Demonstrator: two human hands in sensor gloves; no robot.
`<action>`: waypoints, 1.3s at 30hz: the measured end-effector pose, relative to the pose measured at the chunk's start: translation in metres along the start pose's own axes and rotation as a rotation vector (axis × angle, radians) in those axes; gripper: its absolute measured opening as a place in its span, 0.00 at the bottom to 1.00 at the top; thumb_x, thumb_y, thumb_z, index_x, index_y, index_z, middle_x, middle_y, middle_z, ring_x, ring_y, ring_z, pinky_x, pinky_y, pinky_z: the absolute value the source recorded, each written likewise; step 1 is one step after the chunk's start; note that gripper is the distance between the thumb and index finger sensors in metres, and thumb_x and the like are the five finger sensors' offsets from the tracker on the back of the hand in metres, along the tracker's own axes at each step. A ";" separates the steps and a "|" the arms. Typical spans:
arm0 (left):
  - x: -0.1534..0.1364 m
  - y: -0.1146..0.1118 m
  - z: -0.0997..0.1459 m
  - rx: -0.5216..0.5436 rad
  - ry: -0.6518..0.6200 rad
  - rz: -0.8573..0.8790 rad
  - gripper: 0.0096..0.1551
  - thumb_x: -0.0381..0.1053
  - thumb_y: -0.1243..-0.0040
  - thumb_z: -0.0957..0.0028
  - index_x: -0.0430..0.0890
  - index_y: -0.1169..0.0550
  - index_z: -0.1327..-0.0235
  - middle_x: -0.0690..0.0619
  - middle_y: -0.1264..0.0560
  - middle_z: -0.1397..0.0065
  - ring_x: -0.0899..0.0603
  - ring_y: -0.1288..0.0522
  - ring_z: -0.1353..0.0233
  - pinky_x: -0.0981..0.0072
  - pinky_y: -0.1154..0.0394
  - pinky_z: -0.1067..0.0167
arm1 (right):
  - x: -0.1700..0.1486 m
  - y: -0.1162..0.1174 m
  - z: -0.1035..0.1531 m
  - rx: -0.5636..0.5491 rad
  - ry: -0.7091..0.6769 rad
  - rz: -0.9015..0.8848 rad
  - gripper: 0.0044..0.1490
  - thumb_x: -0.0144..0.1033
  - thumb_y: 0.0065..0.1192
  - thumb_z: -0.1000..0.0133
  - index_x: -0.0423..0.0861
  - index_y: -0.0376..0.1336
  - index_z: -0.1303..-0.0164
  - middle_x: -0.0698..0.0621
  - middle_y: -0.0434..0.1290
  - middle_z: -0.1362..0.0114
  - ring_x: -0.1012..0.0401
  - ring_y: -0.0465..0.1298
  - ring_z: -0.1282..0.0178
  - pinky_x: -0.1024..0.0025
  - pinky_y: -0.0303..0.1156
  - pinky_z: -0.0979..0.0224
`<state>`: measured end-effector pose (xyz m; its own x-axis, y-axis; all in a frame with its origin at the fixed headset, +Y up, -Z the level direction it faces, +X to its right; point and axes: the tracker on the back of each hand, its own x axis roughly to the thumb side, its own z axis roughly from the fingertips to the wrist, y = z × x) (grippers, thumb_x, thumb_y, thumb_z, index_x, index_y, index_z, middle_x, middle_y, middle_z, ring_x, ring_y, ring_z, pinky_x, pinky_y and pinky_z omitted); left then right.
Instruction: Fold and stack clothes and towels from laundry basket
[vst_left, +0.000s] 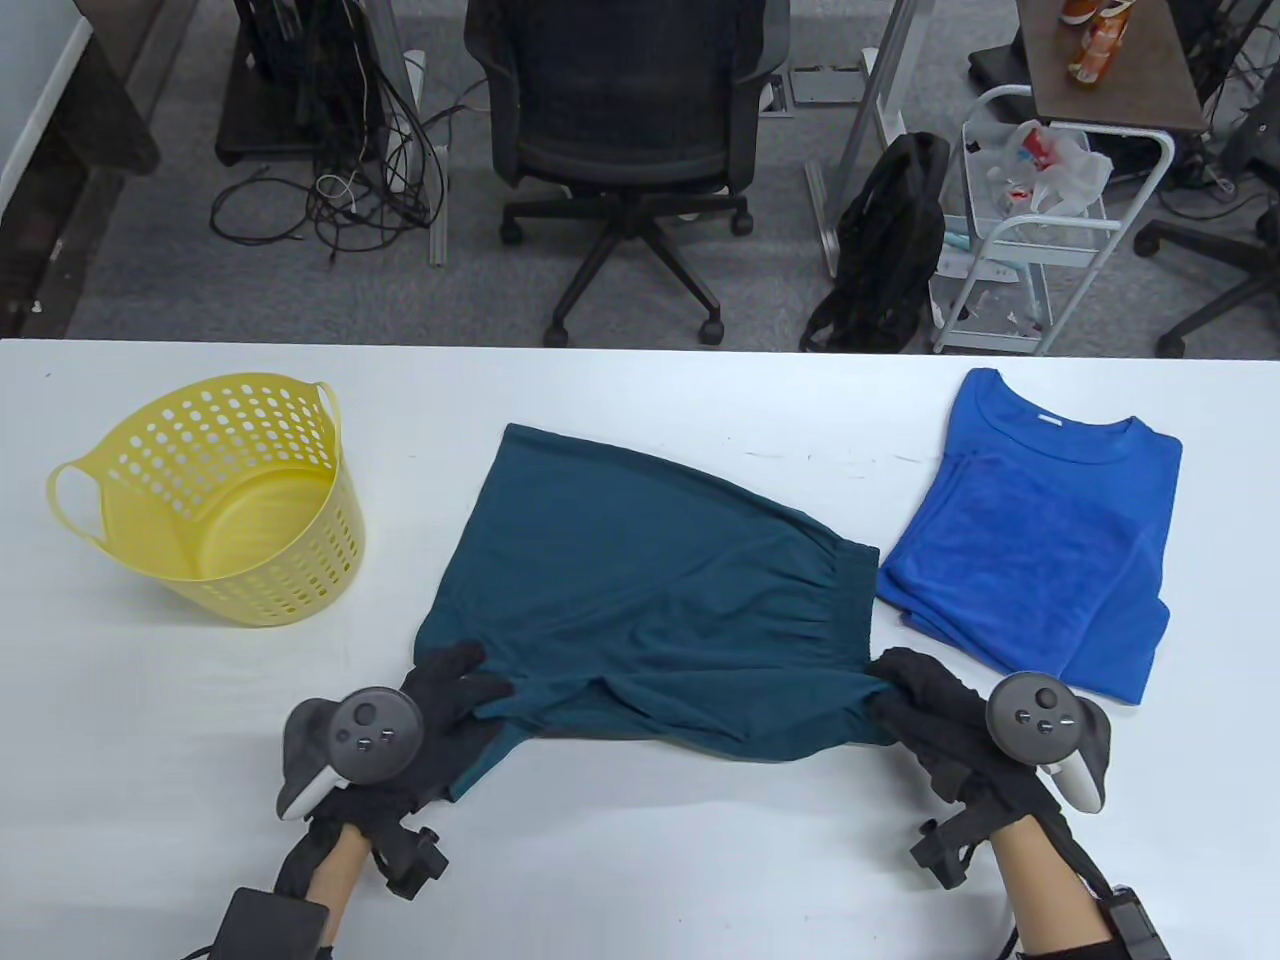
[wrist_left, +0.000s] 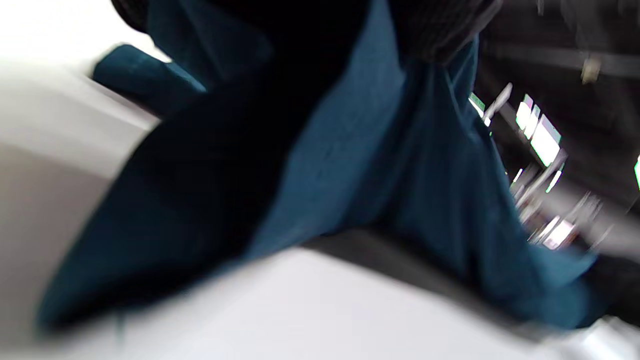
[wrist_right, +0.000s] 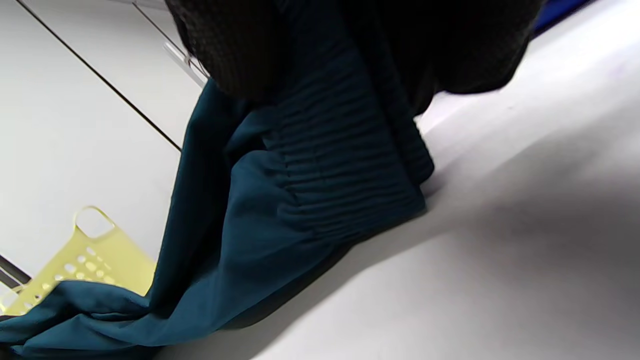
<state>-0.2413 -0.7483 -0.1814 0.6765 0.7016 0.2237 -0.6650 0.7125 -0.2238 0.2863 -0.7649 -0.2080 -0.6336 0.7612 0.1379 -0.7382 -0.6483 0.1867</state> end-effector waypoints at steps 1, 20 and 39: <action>-0.006 0.003 0.001 -0.009 -0.020 0.120 0.25 0.60 0.43 0.38 0.59 0.28 0.27 0.36 0.40 0.10 0.24 0.39 0.16 0.27 0.36 0.27 | -0.001 -0.001 0.000 -0.011 -0.022 -0.029 0.29 0.34 0.61 0.36 0.34 0.64 0.28 0.26 0.54 0.16 0.36 0.66 0.23 0.34 0.62 0.26; 0.046 0.031 -0.022 -0.409 -0.076 0.136 0.26 0.60 0.37 0.40 0.53 0.21 0.31 0.42 0.22 0.22 0.37 0.18 0.30 0.37 0.24 0.32 | 0.018 -0.046 0.013 0.250 0.122 0.175 0.34 0.28 0.67 0.37 0.35 0.61 0.21 0.29 0.66 0.21 0.50 0.80 0.39 0.45 0.75 0.31; 0.034 0.046 0.008 -0.341 -0.098 0.713 0.27 0.52 0.49 0.27 0.35 0.31 0.27 0.34 0.17 0.37 0.59 0.09 0.61 0.66 0.09 0.58 | 0.014 -0.045 0.012 0.120 -0.039 -0.320 0.28 0.29 0.53 0.33 0.34 0.56 0.24 0.27 0.63 0.21 0.55 0.84 0.52 0.59 0.84 0.48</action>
<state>-0.2513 -0.6916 -0.1761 0.0828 0.9966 -0.0034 -0.7830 0.0629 -0.6189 0.3138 -0.7247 -0.2029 -0.3630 0.9274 0.0908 -0.8641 -0.3715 0.3396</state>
